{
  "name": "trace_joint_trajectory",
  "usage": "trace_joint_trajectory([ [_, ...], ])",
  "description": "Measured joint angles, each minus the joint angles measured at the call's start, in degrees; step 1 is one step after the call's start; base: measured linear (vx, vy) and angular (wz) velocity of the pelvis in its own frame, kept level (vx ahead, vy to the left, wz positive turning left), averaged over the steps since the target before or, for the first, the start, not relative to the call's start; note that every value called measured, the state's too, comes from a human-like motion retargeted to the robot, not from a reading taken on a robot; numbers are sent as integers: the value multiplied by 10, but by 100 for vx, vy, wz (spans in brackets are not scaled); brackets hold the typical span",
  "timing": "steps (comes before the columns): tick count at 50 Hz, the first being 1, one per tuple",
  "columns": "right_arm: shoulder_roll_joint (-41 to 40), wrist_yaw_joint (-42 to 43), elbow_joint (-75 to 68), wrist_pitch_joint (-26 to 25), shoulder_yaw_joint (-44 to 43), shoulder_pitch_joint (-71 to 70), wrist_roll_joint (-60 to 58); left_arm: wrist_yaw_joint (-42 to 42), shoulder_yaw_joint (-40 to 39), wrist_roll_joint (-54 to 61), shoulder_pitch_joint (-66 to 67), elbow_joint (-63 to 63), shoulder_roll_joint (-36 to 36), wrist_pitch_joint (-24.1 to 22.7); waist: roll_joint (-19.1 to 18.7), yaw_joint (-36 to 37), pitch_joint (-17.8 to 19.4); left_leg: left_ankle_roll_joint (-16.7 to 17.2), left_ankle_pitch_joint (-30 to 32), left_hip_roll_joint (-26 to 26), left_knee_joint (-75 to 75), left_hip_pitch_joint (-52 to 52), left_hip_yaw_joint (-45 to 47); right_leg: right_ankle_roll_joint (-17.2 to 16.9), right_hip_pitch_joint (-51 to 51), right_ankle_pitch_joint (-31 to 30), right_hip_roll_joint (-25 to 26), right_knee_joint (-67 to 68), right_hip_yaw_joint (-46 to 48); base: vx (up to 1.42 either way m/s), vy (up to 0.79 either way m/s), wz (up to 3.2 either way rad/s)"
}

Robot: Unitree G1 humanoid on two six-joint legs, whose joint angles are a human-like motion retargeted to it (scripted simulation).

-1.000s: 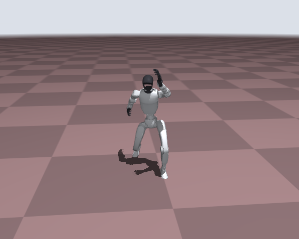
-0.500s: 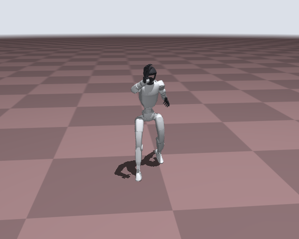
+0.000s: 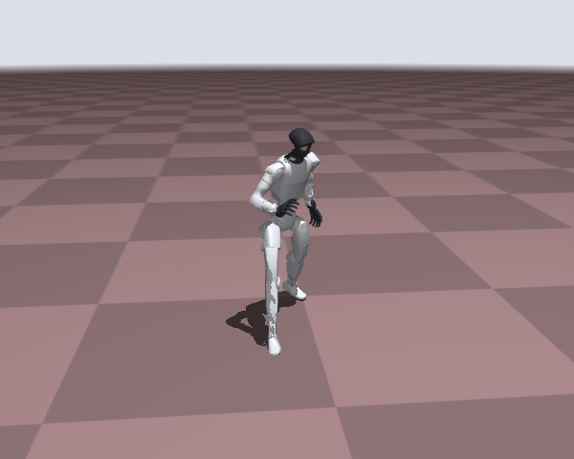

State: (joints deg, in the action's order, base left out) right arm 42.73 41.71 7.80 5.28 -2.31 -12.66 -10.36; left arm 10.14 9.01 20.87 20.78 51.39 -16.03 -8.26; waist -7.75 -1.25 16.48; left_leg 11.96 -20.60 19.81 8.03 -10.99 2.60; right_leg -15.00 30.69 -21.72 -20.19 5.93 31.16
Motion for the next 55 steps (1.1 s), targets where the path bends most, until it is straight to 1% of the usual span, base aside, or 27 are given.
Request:
trace_joint_trajectory([
  [3,-4,-13,-2,5,-31,56,4,0,-11,-6,4,28,-5,2,8,6,20,13,-7,-15,-20,-31,18,0,-15,37,8,-20,-5,-16,21,-51],
  [6,-3,-32,-4,-32,-50,74,-35,-15,-21,-20,14,58,-7,18,7,3,40,6,1,-31,-43,-57,38,0,-22,56,10,-23,-20,-7,23,-50],
  [9,-15,-30,8,-27,-56,68,-14,-22,-17,-27,27,80,-16,20,-1,-11,58,4,10,-26,-44,-59,46,0,-19,49,27,-5,-58,-1,6,-14],
  [12,-12,-53,3,-50,-64,66,-39,-41,-14,-37,37,91,-34,24,-3,-27,73,-5,2,-18,-2,-38,36,0,-14,27,44,22,-104,4,-3,12],
  [13,-20,-38,8,-32,-63,64,-15,-39,-12,-32,36,94,-40,20,-2,-32,79,-8,-9,-18,27,-26,30,0,-14,20,43,26,-113,8,0,24],
  [16,-27,-35,7,-19,-63,73,14,-27,-13,-26,17,113,-53,25,0,-36,95,-35,-68,-15,193,55,7,4,21,25,25,87,-136,3,2,8],
  [19,-31,-53,13,-8,-54,80,50,11,-3,-24,-35,146,-48,34,-20,-25,108,-52,-145,27,340,125,6,5,119,80,32,244,-158,0,-7,-50],
  [22,-32,-86,-7,-5,-30,89,73,73,25,-30,-120,185,-21,33,-36,-24,127,-71,-222,67,441,143,11,4,207,138,34,406,-175,13,-9,-62],
  [25,-65,-85,-70,-12,22,135,103,154,30,-16,-218,204,22,32,-34,-57,120,-82,-245,91,494,130,27,17,256,190,27,524,-188,34,-13,-35],
  [27,-106,-75,-105,-9,67,202,134,191,-3,16,-289,203,54,25,-22,-97,85,-71,-214,88,437,80,52,14,248,201,24,545,-185,52,-17,-15],
  [28,-123,-74,-111,-5,84,249,140,205,-22,35,-324,197,67,20,-14,-121,64,-62,-179,79,382,42,63,9,226,199,23,533,-179,56,-20,-9],
  [30,-139,-87,-111,5,97,348,114,217,-56,62,-392,175,81,8,2,-173,16,-43,-52,52,258,-25,73,0,158,169,33,463,-162,51,-23,-13],
  [32,-130,-120,-123,14,89,430,53,195,-67,61,-457,141,75,-1,16,-217,-31,-26,137,17,162,-52,61,0,61,85,65,300,-160,37,-24,-39],
  [33,-126,-138,-143,14,83,460,26,178,-63,55,-490,121,67,-6,22,-231,-53,-12,219,-4,127,-54,48,0,3,26,85,190,-169,26,-26,-73],
  [34,-129,-155,-172,10,77,481,17,163,-53,53,-527,100,56,-12,28,-233,-69,6,259,-28,98,-54,28,0,-51,-20,105,93,-180,21,-31,-102],
  [35,-134,-172,-206,2,71,497,15,148,-41,52,-566,78,44,-19,34,-231,-84,26,279,-52,72,-54,3,0,-103,-60,126,3,-193,12,-35,-167],
  [37,-162,-210,-295,-8,48,487,92,137,5,62,-682,40,14,-18,49,-176,-98,30,253,-105,31,-31,-26,0,-135,-25,153,-16,-204,2,-28,-226],
  [39,-177,-245,-382,-18,46,462,181,128,50,78,-811,13,-19,-16,48,-120,-106,20,226,-125,18,23,-24,0,-183,24,162,-10,-198,-3,-1,-223],
  [41,-172,-282,-470,-33,74,422,231,128,93,89,-937,-5,-66,-13,50,-75,-113,-7,191,-140,13,89,14,0,-229,54,145,24,-186,-4,22,-216],
  [43,-139,-329,-541,-52,129,381,223,135,128,116,-1042,-11,-121,-20,42,-56,-115,-26,161,-160,-10,141,53,4,-301,77,105,45,-181,3,43,-180],
  [45,-103,-375,-581,-68,197,340,194,149,180,147,-1147,3,-180,-23,34,-28,-108,-24,135,-152,-47,183,99,14,-342,105,84,102,-209,4,18,-220],
  [47,-82,-403,-584,-76,232,322,191,159,248,146,-1259,40,-215,-16,36,23,-123,-18,103,-116,-54,261,134,0,-332,122,99,176,-283,1,-23,-248],
  [48,-76,-400,-589,-85,245,315,201,168,284,154,-1303,58,-231,-11,38,40,-135,-7,108,-96,-62,295,133,0,-336,115,119,196,-322,2,-36,-210],
  [50,-69,-404,-609,-102,257,305,217,181,359,173,-1371,74,-270,-15,52,64,-156,-9,158,-78,-12,379,106,0,-357,105,129,211,-379,0,-24,-156],
  [52,-84,-425,-642,-123,251,289,189,158,433,177,-1442,79,-310,-7,91,56,-167,-38,192,-102,212,535,86,1,-375,206,54,215,-389,-11,25,-66],
  [53,-95,-420,-661,-130,246,280,185,150,466,177,-1476,77,-325,-7,117,47,-163,-47,179,-114,347,613,101,3,-387,299,-7,227,-371,-15,35,-12],
  [55,-128,-403,-708,-144,236,243,195,135,526,181,-1533,58,-346,-13,144,32,-138,-46,148,-105,543,722,108,52,-403,481,-75,294,-299,-17,11,27],
])
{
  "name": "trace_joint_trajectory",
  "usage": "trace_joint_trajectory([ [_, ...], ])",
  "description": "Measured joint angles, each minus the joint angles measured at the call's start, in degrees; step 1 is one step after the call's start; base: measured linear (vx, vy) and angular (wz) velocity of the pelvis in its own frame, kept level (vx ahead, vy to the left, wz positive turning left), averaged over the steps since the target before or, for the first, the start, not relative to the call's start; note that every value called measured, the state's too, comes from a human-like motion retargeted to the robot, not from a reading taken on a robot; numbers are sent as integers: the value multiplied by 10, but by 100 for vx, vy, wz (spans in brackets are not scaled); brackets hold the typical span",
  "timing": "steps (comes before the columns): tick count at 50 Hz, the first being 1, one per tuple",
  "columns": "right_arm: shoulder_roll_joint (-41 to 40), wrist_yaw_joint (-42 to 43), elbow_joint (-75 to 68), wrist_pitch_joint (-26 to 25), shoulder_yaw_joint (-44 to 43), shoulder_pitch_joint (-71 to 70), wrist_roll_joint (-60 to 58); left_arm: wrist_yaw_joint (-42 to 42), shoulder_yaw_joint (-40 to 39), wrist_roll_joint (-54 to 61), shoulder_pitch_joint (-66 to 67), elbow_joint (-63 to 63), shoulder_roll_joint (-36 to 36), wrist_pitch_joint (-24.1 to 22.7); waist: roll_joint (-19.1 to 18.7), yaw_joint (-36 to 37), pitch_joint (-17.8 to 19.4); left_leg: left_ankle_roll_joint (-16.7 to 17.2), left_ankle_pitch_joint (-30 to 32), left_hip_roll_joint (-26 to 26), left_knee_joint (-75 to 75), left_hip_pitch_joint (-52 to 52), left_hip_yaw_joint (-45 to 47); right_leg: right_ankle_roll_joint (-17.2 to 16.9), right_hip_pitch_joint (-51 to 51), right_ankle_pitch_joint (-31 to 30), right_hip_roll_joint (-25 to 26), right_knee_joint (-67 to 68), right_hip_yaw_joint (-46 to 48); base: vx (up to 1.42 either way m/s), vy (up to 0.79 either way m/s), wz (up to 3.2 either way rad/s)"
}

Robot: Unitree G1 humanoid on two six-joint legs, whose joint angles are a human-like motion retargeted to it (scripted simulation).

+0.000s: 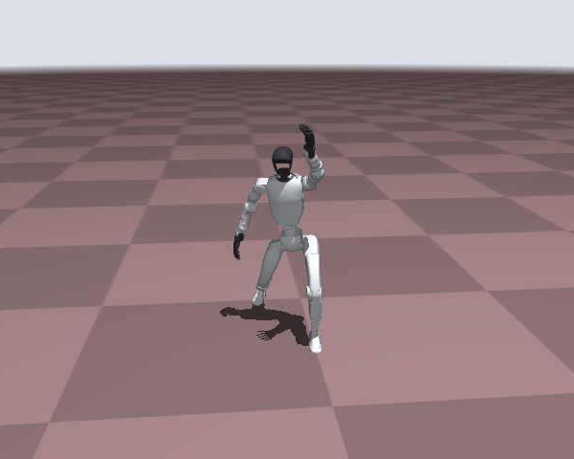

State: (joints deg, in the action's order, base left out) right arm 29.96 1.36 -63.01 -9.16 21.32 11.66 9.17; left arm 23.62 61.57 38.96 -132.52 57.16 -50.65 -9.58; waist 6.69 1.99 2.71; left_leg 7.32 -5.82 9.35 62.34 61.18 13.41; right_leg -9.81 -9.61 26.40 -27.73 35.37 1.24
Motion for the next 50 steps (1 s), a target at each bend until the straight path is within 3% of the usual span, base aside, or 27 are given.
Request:
trace_joint_trajectory([
  [2,-39,4,-62,-29,-5,-65,13,-8,47,18,-29,-52,-42,-4,2,-24,46,-18,-18,-3,84,42,-8,17,10,80,-21,108,16,-20,-3,63],
  [4,-77,34,-104,-35,1,-127,25,-15,65,18,-18,-123,-85,-8,8,-35,79,-31,-25,-8,137,72,-9,12,28,117,-31,197,-4,-13,1,58],
  [6,-108,67,-124,-31,9,-186,36,-19,49,25,38,-209,-122,-13,3,-30,108,-26,-27,-12,161,83,-19,2,21,117,-24,224,-4,1,1,46],
  [8,-129,90,-133,-28,8,-246,42,-29,-21,36,161,-311,-144,-18,-2,-4,125,-14,-25,-19,146,66,-24,-2,-3,93,-15,195,12,13,-1,23],
  [11,-152,135,-126,-11,-12,-313,41,-73,-240,-20,526,-476,-133,-23,-4,64,97,0,-11,-16,40,-13,-4,7,-14,-24,7,101,-6,25,-4,-27],
  [12,-160,151,-118,1,-16,-333,39,-95,-322,-54,672,-519,-114,-22,-8,84,82,4,3,-17,-21,-54,-2,11,-15,-92,22,63,-16,29,-5,-24],
  [14,-169,169,-96,20,-6,-389,31,-131,-464,-96,952,-556,-39,-7,-29,93,57,24,95,-46,-216,-155,-28,6,-9,-272,66,-10,-24,24,-5,19],
  [15,-174,187,-79,38,0,-411,23,-150,-512,-121,1079,-552,15,-3,-43,104,41,33,144,-50,-327,-215,-46,4,-5,-356,93,-46,-29,25,-8,-7],
  [17,-170,227,-27,67,-3,-454,-7,-180,-546,-170,1235,-454,131,11,-81,126,24,66,256,-36,-557,-354,-79,-27,-4,-440,169,-105,-69,25,3,28],
  [19,-144,257,50,80,-15,-495,-33,-197,-568,-230,1329,-304,234,39,-102,116,26,77,265,-53,-661,-456,-68,-48,-14,-437,203,-158,-89,18,14,133],
  [22,-88,277,162,93,-12,-603,-28,-171,-584,-284,1376,-19,326,79,-104,116,-3,75,183,-38,-662,-506,-62,-33,92,-390,231,-195,-30,-3,-20,126],
  [25,-8,277,236,91,1,-753,-58,-163,-660,-363,1361,275,361,95,-85,96,-5,64,127,-58,-556,-518,-96,-30,215,-328,203,-219,45,-12,-17,165],
  [26,15,300,236,97,23,-814,-41,-156,-654,-376,1379,304,355,93,-77,86,3,66,107,-64,-507,-523,-108,-34,247,-311,190,-230,65,-11,-15,176],
  [29,77,355,193,64,120,-1003,-56,-162,-614,-392,1463,290,337,78,-69,55,42,76,61,-60,-369,-562,-148,-52,330,-264,164,-244,97,-7,-14,164],
  [31,95,366,136,27,224,-1129,-78,-174,-599,-356,1529,236,329,53,-86,32,56,77,69,-48,-296,-580,-180,-52,386,-319,161,-250,86,-11,-2,148],
  [33,95,383,60,31,339,-1257,-28,-208,-522,-223,1607,117,291,56,-128,23,73,77,60,-15,-269,-615,-224,-52,453,-364,159,-166,100,-10,6,133],
  [35,118,406,38,46,355,-1315,-4,-229,-534,-190,1652,83,272,69,-162,21,105,77,-48,50,-313,-694,-246,-46,547,-279,128,81,146,-14,-5,103],
  [37,122,410,48,45,350,-1339,26,-195,-550,-177,1636,108,280,81,-204,34,130,46,-205,132,-312,-706,-209,-41,620,-269,142,188,174,-36,-4,19],
  [38,129,420,53,29,345,-1344,-3,-185,-545,-192,1622,121,290,86,-215,33,147,32,-257,154,-307,-705,-188,-43,642,-269,134,222,183,-40,4,26],
  [40,130,344,103,23,312,-1313,28,-208,-506,-220,1580,128,318,103,-227,26,186,12,-320,177,-282,-682,-155,-36,670,-279,122,241,191,-41,7,28],
  [41,143,383,91,-35,322,-1308,-114,-206,-495,-245,1563,115,324,93,-225,29,198,8,-329,176,-274,-668,-153,-32,676,-288,123,229,189,-39,6,0],
  [42,143,410,95,-49,313,-1285,-150,-204,-483,-253,1545,102,330,88,-224,33,209,8,-334,176,-269,-655,-153,-29,679,-299,127,211,190,-34,3,-21],
  [43,119,416,133,26,266,-1226,28,-203,-471,-227,1523,89,337,90,-226,35,218,17,-330,178,-272,-646,-158,-31,675,-314,137,183,194,-29,1,-15],
  [44,111,423,140,54,246,-1182,86,-194,-468,-212,1509,79,343,87,-226,38,222,22,-320,176,-281,-639,-163,-35,666,-327,143,153,197,-23,0,-1],
  [50,112,427,95,66,185,-1019,71,-164,-460,-203,1489,67,357,50,-224,26,203,42,-204,153,-401,-636,-169,-46,575,-404,144,-44,217,-13,4,59],
])
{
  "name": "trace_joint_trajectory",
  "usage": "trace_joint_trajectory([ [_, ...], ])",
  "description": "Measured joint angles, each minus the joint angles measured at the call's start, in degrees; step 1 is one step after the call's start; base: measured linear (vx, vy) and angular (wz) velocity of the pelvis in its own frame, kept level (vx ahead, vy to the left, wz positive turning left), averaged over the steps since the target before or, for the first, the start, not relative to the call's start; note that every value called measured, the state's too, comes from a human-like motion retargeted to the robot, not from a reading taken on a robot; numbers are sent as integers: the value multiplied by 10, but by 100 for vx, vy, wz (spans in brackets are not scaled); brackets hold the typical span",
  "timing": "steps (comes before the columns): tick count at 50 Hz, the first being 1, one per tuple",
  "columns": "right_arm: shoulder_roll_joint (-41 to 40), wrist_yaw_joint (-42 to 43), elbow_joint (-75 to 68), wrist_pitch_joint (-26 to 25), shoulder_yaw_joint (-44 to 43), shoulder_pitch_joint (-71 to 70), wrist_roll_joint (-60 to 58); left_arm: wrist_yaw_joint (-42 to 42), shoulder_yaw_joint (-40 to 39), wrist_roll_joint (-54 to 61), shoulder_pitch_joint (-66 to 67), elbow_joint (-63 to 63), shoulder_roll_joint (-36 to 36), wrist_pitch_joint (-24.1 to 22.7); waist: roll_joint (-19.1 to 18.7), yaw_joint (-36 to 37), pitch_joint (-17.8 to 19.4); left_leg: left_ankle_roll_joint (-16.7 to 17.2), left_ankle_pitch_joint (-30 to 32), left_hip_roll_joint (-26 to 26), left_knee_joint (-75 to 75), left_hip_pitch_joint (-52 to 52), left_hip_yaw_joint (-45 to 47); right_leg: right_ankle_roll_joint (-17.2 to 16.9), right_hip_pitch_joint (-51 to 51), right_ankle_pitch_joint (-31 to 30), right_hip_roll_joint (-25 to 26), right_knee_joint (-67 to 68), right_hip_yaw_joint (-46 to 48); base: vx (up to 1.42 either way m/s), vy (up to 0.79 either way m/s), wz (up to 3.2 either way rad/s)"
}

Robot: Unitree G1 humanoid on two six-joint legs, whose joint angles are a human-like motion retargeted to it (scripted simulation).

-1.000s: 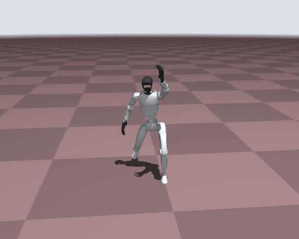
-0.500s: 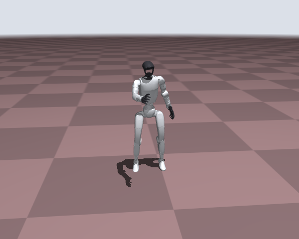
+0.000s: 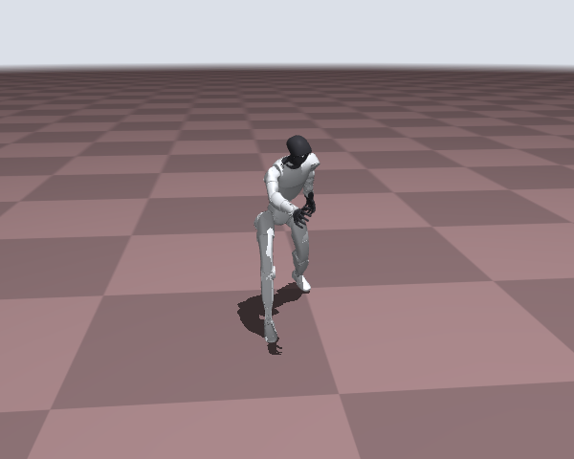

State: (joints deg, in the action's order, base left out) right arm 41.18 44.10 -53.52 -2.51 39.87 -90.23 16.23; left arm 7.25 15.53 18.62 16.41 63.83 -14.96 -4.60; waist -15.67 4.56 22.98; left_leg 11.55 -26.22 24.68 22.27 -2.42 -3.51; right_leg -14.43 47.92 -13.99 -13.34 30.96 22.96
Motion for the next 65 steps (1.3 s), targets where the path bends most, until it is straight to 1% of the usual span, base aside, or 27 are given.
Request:
trace_joint_trajectory([
  [2,10,-35,-13,-1,-14,26,-2,-26,1,-7,17,2,-6,0,1,-18,-13,4,26,-7,-25,-1,16,-2,-28,-11,-20,-35,8,-7,11,115],
  [3,29,-63,-37,-40,-3,28,-80,-39,-3,-24,27,4,-12,1,4,-25,-20,1,33,-12,-33,-4,29,-5,-40,-13,-33,-44,11,-8,12,108],
  [4,30,-68,-37,-23,-20,36,-16,-42,-1,-24,32,5,-16,4,2,-29,-26,3,37,-11,-42,-8,46,-6,-51,-17,-40,-54,17,-10,10,90],
  [5,22,-60,-24,23,-51,48,118,-40,3,-17,35,5,-19,7,-2,-33,-31,8,39,-7,-52,-13,64,-6,-61,-21,-43,-64,25,-13,8,57],
  [9,58,-94,-47,38,-66,46,213,-43,-4,-9,50,7,-33,10,-6,-9,-54,9,14,-9,-67,-39,79,-6,-76,-35,-46,-78,29,-15,12,4],
  [13,87,-154,-70,9,-52,16,143,-55,1,-7,51,0,-39,4,-1,-4,-45,11,-19,-25,-42,-50,70,-6,-90,-47,-57,-83,18,-13,17,-5],
  [17,88,-133,-44,41,-73,35,180,-40,27,-27,24,-4,-31,-5,2,-18,-30,12,-8,-47,-59,-70,67,-6,-128,-68,-65,-130,16,-4,15,15],
  [22,109,-159,34,59,-116,150,129,-24,12,-8,-15,-4,-5,-9,2,-39,-34,2,28,-63,-117,-93,58,-6,-171,-89,-73,-196,27,4,9,31],
  [26,104,-158,98,63,-166,268,70,-7,-2,4,-37,-25,6,-19,5,-54,-29,9,38,-57,-139,-89,63,-6,-164,-84,-64,-209,29,1,-1,-1],
  [30,60,-173,105,32,-177,357,-20,1,-9,4,-76,-37,13,-14,13,-60,3,13,10,-37,-95,-74,92,-6,-105,-36,-33,-134,-14,0,-9,-72],
  [33,27,-178,85,9,-155,417,-65,21,11,9,-132,-18,17,-3,12,-72,30,-12,-59,-16,96,1,88,-6,-48,-5,-27,-30,-60,6,3,-63],
  [37,-6,-170,32,11,-157,509,-35,74,48,-33,-276,66,43,30,-20,-87,47,-45,-129,34,327,99,48,34,49,68,-43,157,-68,13,-1,-22],
  [40,-55,-159,-50,-12,-167,593,-20,142,33,-108,-416,142,80,71,-22,-95,48,-61,-167,47,319,52,71,48,92,121,-57,272,-83,36,-12,-15],
  [43,-131,-178,-70,-17,-165,736,-47,153,-28,-101,-512,149,103,65,-5,-141,27,-44,-97,36,223,-31,97,46,52,146,-64,287,-79,56,-17,12],
  [45,-169,-207,-42,-3,-159,857,-94,132,-52,-42,-566,143,116,40,14,-187,4,-30,27,11,130,-85,97,35,-20,138,-65,230,-63,62,-19,31],
  [47,-187,-253,-18,8,-169,975,-139,116,-45,5,-611,123,122,25,41,-229,-28,-23,205,-38,41,-116,83,23,-127,87,-56,85,-50,56,-16,11],
  [48,-193,-284,-19,10,-182,1027,-148,113,-37,12,-634,108,123,21,55,-244,-48,-18,278,-72,5,-118,68,17,-187,37,-46,-19,-47,46,-16,-25],
  [49,-201,-313,-31,5,-200,1073,-146,113,-23,16,-658,90,122,16,67,-250,-68,-7,311,-109,-22,-112,43,6,-245,-23,-32,-131,-45,39,-19,-56],
  [50,-210,-341,-49,-3,-219,1116,-138,114,-7,19,-683,71,120,11,78,-252,-89,7,324,-148,-45,-101,14,-6,-302,-89,-16,-246,-45,26,-33,-128],
  [51,-221,-353,-80,-12,-238,1145,-122,117,18,31,-717,49,111,6,77,-230,-109,23,309,-163,-61,-72,4,-6,-313,-111,14,-285,-46,17,-42,-183],
  [52,-232,-363,-113,-20,-259,1173,-109,119,45,45,-754,26,103,3,77,-204,-130,33,298,-176,-78,-39,5,-6,-318,-120,39,-306,-49,7,-42,-222],
  [54,-259,-374,-182,-31,-287,1211,-85,118,104,77,-858,-23,88,0,76,-141,-159,14,295,-188,-113,39,61,-6,-318,-86,59,-274,-72,6,-13,-200],
  [56,-282,-387,-233,-40,-280,1236,-70,123,158,97,-979,-71,60,-9,76,-79,-164,-18,291,-188,-156,100,132,-6,-341,-51,71,-225,-107,8,12,-206],
  [58,-290,-404,-257,-42,-263,1260,-77,135,193,104,-1094,-105,19,-20,73,-32,-157,-27,294,-185,-209,141,176,-6,-379,-30,81,-178,-149,11,27,-230],
  [60,-275,-437,-251,-52,-223,1254,-69,161,225,118,-1208,-132,-54,-24,76,-15,-115,-29,340,-201,-259,165,185,-4,-434,-18,68,-133,-211,17,38,-250],
  [63,-238,-423,-218,-43,-227,1265,-70,198,255,188,-1301,-136,-120,-44,96,27,-120,26,468,-144,-273,224,101,-6,-481,-22,103,-70,-264,16,-18,-292],
  [65,-203,-427,-192,-49,-247,1260,-61,219,267,236,-1343,-139,-162,-55,123,36,-133,33,488,-142,-223,275,40,-6,-508,-15,106,-52,-324,13,-20,-223],
])
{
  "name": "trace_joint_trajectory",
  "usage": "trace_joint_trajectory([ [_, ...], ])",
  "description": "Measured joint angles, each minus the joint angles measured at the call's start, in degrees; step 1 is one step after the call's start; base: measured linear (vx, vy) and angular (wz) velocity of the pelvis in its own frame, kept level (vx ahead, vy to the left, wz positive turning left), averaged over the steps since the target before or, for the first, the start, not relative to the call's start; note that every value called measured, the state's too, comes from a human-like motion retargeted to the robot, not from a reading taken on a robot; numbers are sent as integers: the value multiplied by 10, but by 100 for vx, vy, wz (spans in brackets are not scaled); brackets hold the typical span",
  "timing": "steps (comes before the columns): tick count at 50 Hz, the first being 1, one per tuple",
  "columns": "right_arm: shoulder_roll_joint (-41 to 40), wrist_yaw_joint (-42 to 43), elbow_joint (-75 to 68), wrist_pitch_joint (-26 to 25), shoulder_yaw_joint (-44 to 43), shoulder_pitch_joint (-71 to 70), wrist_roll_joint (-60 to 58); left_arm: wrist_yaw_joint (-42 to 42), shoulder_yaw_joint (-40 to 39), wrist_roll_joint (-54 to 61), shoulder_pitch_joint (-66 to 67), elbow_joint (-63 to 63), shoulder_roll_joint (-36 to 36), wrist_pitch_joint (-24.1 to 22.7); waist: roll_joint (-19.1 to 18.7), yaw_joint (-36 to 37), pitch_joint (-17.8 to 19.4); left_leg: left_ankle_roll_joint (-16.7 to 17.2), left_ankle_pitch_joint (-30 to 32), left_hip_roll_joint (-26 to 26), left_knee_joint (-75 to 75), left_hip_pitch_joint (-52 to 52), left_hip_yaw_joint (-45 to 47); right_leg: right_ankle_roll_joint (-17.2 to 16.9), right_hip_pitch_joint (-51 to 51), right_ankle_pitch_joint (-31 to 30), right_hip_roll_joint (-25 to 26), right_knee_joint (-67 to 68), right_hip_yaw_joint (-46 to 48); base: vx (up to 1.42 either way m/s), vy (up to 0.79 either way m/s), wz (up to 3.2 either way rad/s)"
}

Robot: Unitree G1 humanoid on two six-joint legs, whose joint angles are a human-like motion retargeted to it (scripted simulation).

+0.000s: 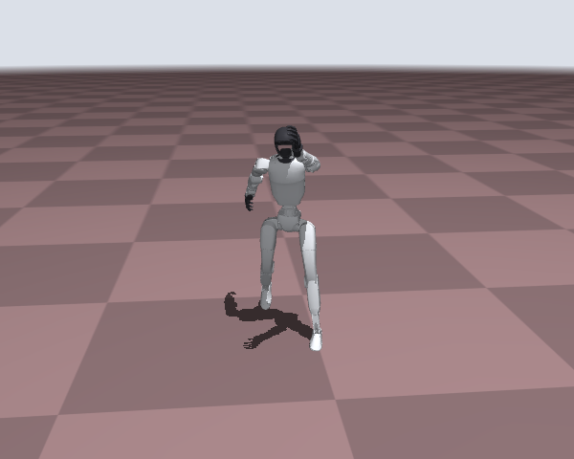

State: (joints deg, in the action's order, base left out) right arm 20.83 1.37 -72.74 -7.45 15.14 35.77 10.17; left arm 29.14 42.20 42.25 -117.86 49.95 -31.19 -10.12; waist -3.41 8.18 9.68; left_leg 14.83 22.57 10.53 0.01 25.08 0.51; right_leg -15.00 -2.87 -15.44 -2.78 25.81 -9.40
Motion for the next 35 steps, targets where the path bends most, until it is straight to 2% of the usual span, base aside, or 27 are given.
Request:
trace_joint_trajectory([
  [2,38,23,41,-12,-1,6,24,11,13,25,-27,-6,-45,-3,47,-11,-16,-36,-155,-27,224,102,40,0,-24,104,-65,16,-28,9,19,-160],
  [3,35,31,36,-8,-25,-4,15,1,23,16,-41,-14,-62,-10,63,-9,-10,-56,-267,-14,384,156,78,0,-48,185,-102,18,-26,1,41,-152],
  [4,35,44,31,-10,-29,-30,26,2,28,18,-59,-28,-75,-17,83,-6,9,-75,-326,-12,493,195,107,8,-55,271,-149,49,-11,-10,40,-133],
  [5,36,60,25,-14,-24,-64,48,8,30,26,-79,-46,-86,-25,104,-2,35,-94,-360,-16,577,227,131,19,-53,360,-201,93,11,-23,19,-66],
  [7,9,88,-18,-36,1,-183,97,6,25,36,-93,-123,-114,-36,141,-14,84,-100,-362,-24,666,282,142,44,-21,474,-262,198,45,-28,-1,-5],
  [8,-11,107,-36,-46,14,-243,112,-3,16,33,-76,-172,-132,-39,151,-18,100,-103,-369,-22,696,302,144,55,-7,510,-277,236,48,-21,-5,13],
  [10,-62,133,-80,-54,27,-383,120,-12,-27,27,22,-288,-160,-54,163,-24,115,-101,-379,-21,723,322,140,57,-1,544,-284,261,50,-9,-5,21],
  [12,-92,178,-41,-33,65,-483,83,-3,-116,16,225,-401,-150,-62,151,-16,109,-94,-368,-27,700,310,134,48,-26,521,-274,218,64,8,-4,32],
  [13,-96,200,7,-18,92,-519,45,3,-162,8,350,-450,-129,-63,143,-9,97,-90,-354,-33,668,294,133,44,-38,488,-266,188,71,17,-4,21],
  [15,-90,222,137,22,135,-567,-31,-6,-212,-28,595,-512,-78,-57,124,19,67,-83,-327,-33,574,237,133,50,-52,381,-236,125,76,22,-4,14],
  [18,-72,215,311,76,157,-651,22,-47,-196,-143,869,-475,-32,-8,105,46,29,-52,-153,-73,255,91,83,37,-36,134,-171,46,69,18,-8,45],
  [20,-53,242,403,111,163,-697,93,-77,-168,-236,1016,-384,-9,27,51,74,14,-4,-29,-41,33,-45,35,37,-60,37,-84,-32,51,21,-7,29],
  [22,-10,273,454,148,155,-760,130,-130,-153,-291,1122,-243,23,51,53,92,-27,0,-40,-34,-34,-87,64,2,-3,64,-52,-35,55,12,-6,84],
  [25,83,300,448,129,176,-932,55,-200,-206,-347,1238,-33,58,79,62,76,-57,-21,-153,-34,14,-123,119,5,82,134,-32,-84,113,-1,-13,155],
  [28,148,343,359,107,241,-1165,47,-207,-283,-398,1297,158,61,80,86,22,-36,-27,-193,-53,181,-129,97,2,165,166,-46,-154,156,-8,-18,204],
  [30,185,378,304,93,276,-1282,55,-189,-382,-460,1318,307,62,77,93,-12,-26,-17,-226,-57,309,-133,53,0,215,174,-49,-190,168,-5,-20,209],
  [32,219,364,238,71,362,-1409,99,-186,-407,-401,1367,341,34,75,86,-45,-24,1,-235,-58,407,-135,0,0,267,133,-46,-218,161,-10,-7,202],
  [33,238,349,206,66,414,-1470,109,-176,-417,-373,1390,345,24,70,77,-54,-22,2,-226,-59,436,-142,-18,0,296,93,-46,-215,155,-11,6,166],
  [35,276,322,136,70,493,-1595,103,-193,-416,-322,1442,324,1,67,68,-54,11,2,-213,-47,415,-224,-28,0,383,114,-59,-32,165,-6,6,112],
])
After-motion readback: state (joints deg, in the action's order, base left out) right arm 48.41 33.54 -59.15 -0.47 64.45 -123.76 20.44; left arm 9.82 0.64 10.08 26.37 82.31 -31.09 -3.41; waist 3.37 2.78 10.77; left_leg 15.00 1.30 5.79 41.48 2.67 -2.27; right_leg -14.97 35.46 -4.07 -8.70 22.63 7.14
